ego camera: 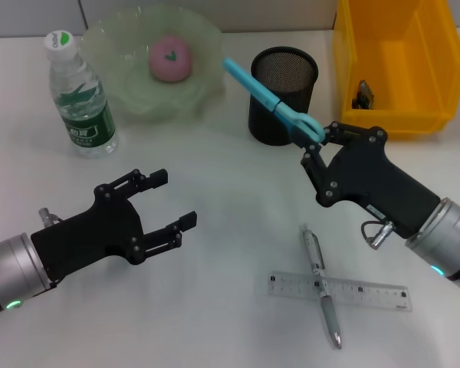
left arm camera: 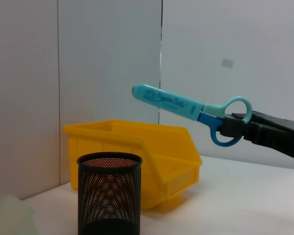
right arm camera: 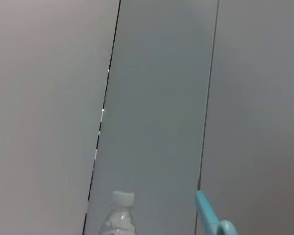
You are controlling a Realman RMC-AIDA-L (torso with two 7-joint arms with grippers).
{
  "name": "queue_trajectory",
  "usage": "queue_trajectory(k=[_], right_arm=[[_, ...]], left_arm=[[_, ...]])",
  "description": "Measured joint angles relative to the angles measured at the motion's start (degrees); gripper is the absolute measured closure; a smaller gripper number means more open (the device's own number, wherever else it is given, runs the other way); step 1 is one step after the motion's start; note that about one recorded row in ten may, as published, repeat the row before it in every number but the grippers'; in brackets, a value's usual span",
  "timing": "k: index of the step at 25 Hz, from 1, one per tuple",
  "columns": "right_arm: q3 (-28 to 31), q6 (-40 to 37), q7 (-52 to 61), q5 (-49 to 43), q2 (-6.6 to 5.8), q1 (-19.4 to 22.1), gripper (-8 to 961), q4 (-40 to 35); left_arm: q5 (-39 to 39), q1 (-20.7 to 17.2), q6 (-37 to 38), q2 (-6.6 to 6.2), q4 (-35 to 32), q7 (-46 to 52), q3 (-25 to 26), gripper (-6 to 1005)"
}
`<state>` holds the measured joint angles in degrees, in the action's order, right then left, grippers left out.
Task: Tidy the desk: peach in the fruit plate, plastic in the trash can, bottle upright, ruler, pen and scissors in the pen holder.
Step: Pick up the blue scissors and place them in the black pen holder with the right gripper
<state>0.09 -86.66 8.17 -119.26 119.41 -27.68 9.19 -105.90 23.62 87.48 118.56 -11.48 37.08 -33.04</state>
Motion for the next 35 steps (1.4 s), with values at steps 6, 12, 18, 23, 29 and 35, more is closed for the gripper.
queue_trajectory(k=[6, 12, 18, 23, 29, 35], right_arm=[[-0.55, -3.04, 7.44, -0.30, -0.08, -0.06, 803, -4.33], [-2.96, -8.17, 20.73, -0.50, -0.22, -0.47, 800, -14.65], [-7.02, -10.50, 32.03, -0.54, -0.25, -1.43, 797, -23.56], [-12.45, -10.99, 42.88, -0.54, -0.32, -2.52, 795, -32.02], [-24.01, -11.09, 57.84, -0.54, -0.36, -3.73, 792, -44.86], [-34.15, -11.00, 69.65, -0.56, -1.01, -3.93, 789, -54.72]], left_arm=[[0.00, 0.02, 0.16, -0.05, -0.20, 0.34, 0.00, 208], [0.13, 0.02, 0.28, -0.09, -0.22, 0.63, 0.00, 207], [0.40, 0.06, 0.44, -0.10, -0.13, 0.64, 0.00, 208], [0.51, 0.03, 0.61, -0.09, -0.21, 0.64, 0.00, 208], [0.53, 0.02, 0.94, -0.09, -0.22, 0.63, 0.00, 207], [0.53, 0.08, 1.03, -0.09, -0.06, 0.62, 0.00, 207]])
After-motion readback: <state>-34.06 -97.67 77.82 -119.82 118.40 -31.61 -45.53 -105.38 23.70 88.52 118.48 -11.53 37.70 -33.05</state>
